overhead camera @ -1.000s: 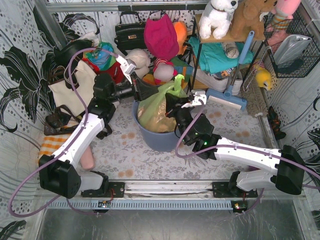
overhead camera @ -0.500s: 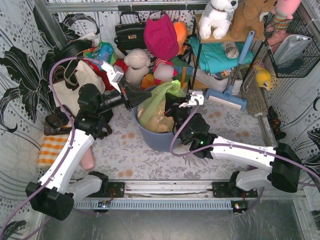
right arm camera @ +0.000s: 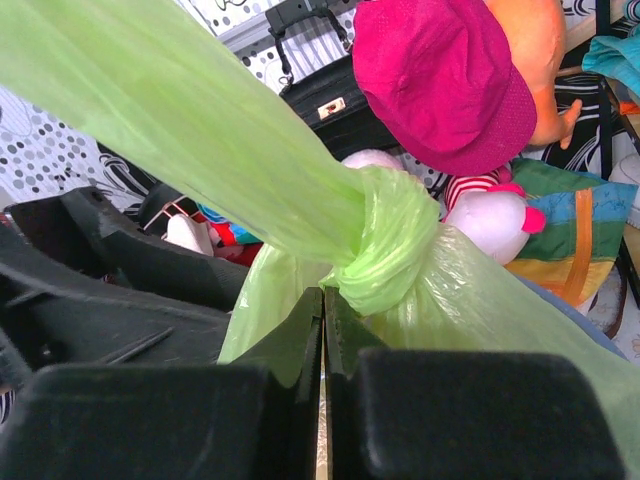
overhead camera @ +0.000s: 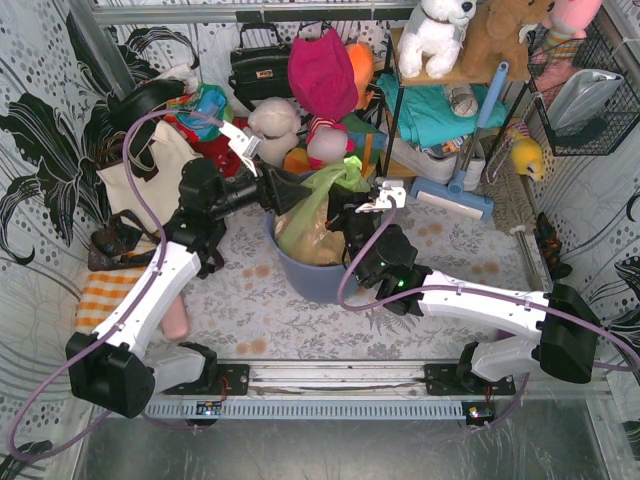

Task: Tie the trash bag

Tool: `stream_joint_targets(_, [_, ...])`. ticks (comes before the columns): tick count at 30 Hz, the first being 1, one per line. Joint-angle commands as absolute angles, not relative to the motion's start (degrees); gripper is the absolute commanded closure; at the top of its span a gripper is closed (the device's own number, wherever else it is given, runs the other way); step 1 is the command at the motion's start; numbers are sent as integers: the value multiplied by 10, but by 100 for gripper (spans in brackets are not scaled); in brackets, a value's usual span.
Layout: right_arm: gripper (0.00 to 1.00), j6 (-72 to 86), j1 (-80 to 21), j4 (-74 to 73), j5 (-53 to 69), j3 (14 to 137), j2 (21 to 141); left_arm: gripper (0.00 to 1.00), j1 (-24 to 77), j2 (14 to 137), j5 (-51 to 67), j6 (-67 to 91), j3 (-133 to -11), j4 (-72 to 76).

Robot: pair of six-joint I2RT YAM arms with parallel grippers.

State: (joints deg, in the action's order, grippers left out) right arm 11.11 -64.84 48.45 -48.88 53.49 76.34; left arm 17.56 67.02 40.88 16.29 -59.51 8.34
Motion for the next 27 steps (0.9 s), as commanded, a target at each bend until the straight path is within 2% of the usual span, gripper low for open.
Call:
stream_joint_targets(1, [100, 119, -647, 480, -484, 556, 745, 32, 172, 685, 383, 121, -630, 123])
stream_joint_targets(10, [100, 122, -647, 473, -485, 559, 740, 25, 172, 752, 502, -9, -701, 55])
stream_joint_targets(17, [100, 115, -646, 468, -480, 571, 742, 27, 167, 817, 608, -28, -755, 36])
stream_joint_targets(18, [100, 114, -647, 467, -479, 572, 743, 32, 167, 825, 616, -29, -762, 33])
stream_joint_targets(22, [100, 119, -647, 462, -479, 576, 748, 76, 167, 830, 629, -31, -774, 22])
stream_joint_targets(24, [100, 122, -647, 460, -479, 576, 751, 92, 166, 817, 623, -30, -768, 22])
stream_joint_targets(25, [100, 123, -647, 459, -479, 576, 752, 97, 166, 808, 614, -30, -761, 23])
stream_joint_targets(27, [100, 126, -647, 458, -477, 575, 754, 100, 166, 780, 575, -27, -741, 34])
